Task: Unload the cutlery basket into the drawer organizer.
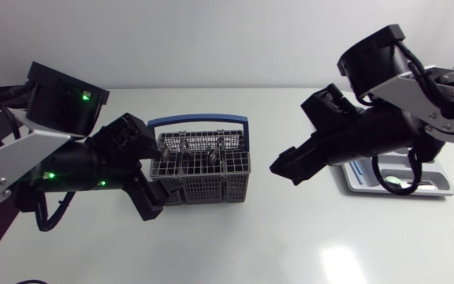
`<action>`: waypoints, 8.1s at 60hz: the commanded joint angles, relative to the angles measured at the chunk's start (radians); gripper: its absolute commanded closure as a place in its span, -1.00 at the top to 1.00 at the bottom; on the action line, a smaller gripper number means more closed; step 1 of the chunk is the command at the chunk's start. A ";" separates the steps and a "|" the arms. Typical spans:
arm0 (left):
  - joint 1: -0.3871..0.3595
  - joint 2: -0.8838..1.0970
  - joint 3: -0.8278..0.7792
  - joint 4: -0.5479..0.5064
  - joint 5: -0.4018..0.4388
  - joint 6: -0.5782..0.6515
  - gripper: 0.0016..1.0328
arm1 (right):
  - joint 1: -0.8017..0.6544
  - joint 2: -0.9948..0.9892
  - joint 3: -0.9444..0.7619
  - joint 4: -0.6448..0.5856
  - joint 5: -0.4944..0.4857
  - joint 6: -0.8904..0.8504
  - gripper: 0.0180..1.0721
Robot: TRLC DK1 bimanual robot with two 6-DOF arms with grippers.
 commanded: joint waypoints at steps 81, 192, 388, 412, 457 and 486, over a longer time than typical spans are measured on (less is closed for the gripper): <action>0.117 0.094 -0.030 0.120 0.085 0.057 0.90 | 0.103 0.272 0.143 0.218 -0.146 0.154 0.71; 0.237 0.074 -0.025 0.104 0.238 0.113 0.90 | 0.167 0.481 0.306 0.191 -0.077 0.297 0.12; 0.215 0.044 -0.074 0.150 0.238 0.117 0.90 | 0.179 0.535 0.336 0.187 -0.036 0.291 -0.81; 0.204 0.044 -0.073 0.147 0.234 0.115 0.90 | 0.184 0.481 0.332 0.175 -0.069 0.288 -0.82; 0.200 0.045 -0.073 0.147 0.231 0.115 0.90 | 0.172 0.346 0.366 0.046 -0.115 0.269 -0.82; 0.174 0.045 -0.071 0.146 0.226 0.107 0.90 | 0.147 0.272 0.369 -0.009 -0.154 0.249 -0.82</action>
